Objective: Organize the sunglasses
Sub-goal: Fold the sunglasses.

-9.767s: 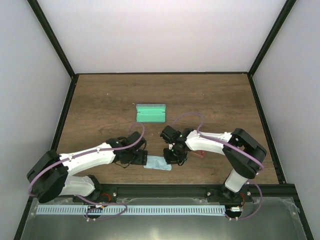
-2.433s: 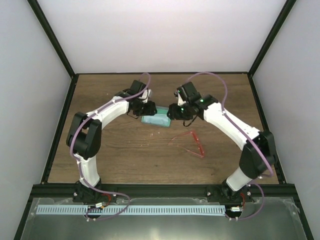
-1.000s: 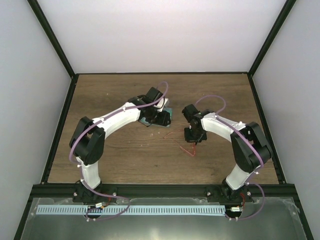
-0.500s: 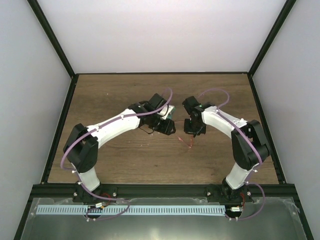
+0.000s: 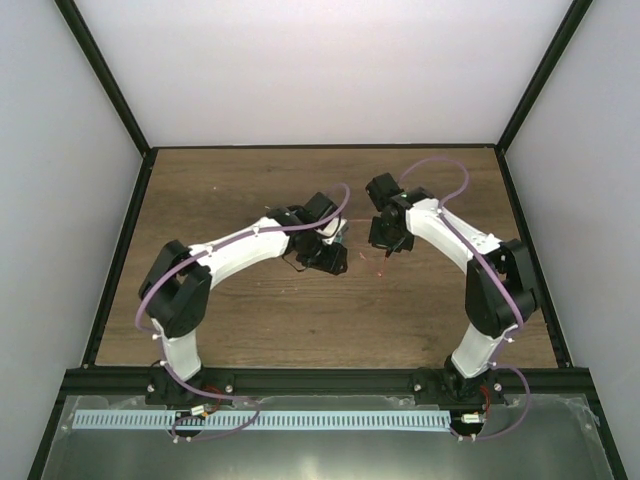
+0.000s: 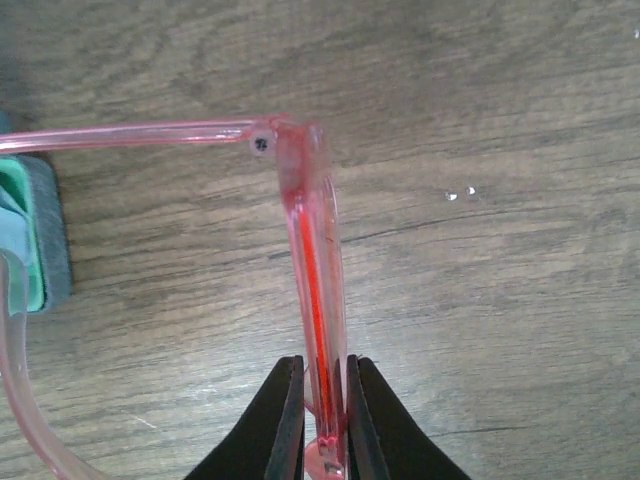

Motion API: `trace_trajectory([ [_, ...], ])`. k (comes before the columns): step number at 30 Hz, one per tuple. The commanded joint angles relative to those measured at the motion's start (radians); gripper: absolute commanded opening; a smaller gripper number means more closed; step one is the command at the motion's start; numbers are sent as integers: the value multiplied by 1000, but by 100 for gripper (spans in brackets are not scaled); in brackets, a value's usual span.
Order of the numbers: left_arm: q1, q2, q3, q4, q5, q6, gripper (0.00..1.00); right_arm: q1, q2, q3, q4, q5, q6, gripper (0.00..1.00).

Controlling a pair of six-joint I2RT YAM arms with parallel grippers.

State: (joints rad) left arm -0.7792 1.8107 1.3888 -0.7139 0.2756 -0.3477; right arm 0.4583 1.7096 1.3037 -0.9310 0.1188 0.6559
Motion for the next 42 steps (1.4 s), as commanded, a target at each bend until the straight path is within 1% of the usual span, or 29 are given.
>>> trace_trajectory([
  [1,-9,69,56,-8,23,-27,56,-6,-45,44,-6,8,22,1],
  [6,-25,177,194,2,40,-54,56,-6,-73,-15,12,-46,34,1],
  [12,-27,316,396,-51,72,-11,56,-6,-109,-78,30,-85,38,1],
  [15,-28,327,415,-74,60,18,56,-7,-122,-93,45,-98,39,1],
  [17,-25,302,387,-79,41,35,56,-11,-130,-90,45,-89,34,1],
  [23,2,153,326,-86,37,64,56,-64,-154,-103,44,-78,13,1],
  [26,44,96,355,-96,28,63,56,-71,-171,-126,53,-78,9,1],
  [28,81,89,397,-100,28,57,55,-71,-182,-144,61,-91,5,1],
  [31,124,143,479,-102,27,75,55,-72,-214,-185,97,-147,-14,1],
  [33,134,204,565,-120,22,99,55,-71,-234,-215,126,-190,-28,1],
  [35,137,257,611,-106,39,123,55,-72,-254,-236,137,-210,-35,1],
  [39,130,329,612,-74,37,134,56,-71,-294,-237,135,-210,-42,1],
  [42,111,346,587,-63,31,142,56,-72,-307,-213,122,-200,-46,1],
])
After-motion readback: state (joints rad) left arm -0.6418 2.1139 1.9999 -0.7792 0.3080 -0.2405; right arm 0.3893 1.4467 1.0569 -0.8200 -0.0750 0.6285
